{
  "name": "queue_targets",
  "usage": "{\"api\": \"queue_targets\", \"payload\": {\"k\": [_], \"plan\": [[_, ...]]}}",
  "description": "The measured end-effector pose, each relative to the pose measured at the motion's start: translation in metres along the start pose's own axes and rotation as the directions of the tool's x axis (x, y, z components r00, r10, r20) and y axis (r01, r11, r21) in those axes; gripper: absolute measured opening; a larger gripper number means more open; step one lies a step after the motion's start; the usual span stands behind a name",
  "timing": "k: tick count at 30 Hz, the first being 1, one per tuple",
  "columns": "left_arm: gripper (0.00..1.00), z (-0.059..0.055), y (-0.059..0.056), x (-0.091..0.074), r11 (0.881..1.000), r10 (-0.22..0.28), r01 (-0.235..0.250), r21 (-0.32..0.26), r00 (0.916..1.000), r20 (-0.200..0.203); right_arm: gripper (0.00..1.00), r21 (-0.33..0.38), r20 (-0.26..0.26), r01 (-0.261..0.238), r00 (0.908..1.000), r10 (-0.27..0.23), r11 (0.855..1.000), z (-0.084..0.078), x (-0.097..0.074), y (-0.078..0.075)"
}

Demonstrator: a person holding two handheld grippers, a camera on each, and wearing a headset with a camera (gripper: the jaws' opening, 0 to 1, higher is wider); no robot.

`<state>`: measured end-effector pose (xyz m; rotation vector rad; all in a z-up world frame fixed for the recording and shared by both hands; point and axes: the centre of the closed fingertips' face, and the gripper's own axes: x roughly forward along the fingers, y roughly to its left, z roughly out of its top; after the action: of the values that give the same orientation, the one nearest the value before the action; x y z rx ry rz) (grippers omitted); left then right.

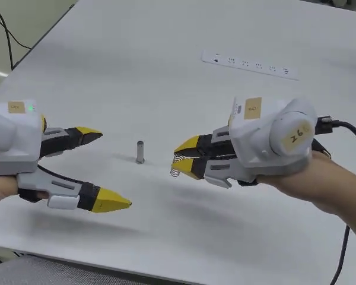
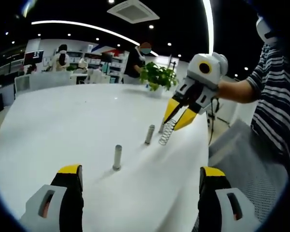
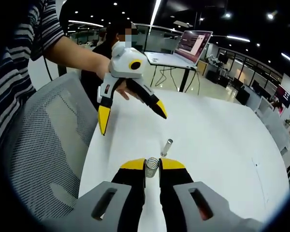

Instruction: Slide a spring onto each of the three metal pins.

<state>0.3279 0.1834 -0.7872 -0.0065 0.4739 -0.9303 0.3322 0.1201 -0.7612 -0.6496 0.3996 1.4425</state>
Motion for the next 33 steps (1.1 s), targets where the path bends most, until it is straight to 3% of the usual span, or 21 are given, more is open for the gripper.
{"api": "queue_targets", "payload": {"k": [18, 33], "plan": [[0.98, 0.000, -0.001, 0.001, 1.000, 0.000, 0.000, 0.000, 1.0000, -0.001, 0.07, 0.015, -0.036, -0.036, 0.9987, 0.037, 0.999, 0.010, 0.026, -0.021], [0.98, 0.002, -0.001, 0.001, 1.000, 0.000, 0.000, 0.001, 1.0000, 0.002, 0.07, 0.032, -0.004, -0.018, 0.9998, 0.019, 0.999, 0.030, 0.042, -0.037]]}}
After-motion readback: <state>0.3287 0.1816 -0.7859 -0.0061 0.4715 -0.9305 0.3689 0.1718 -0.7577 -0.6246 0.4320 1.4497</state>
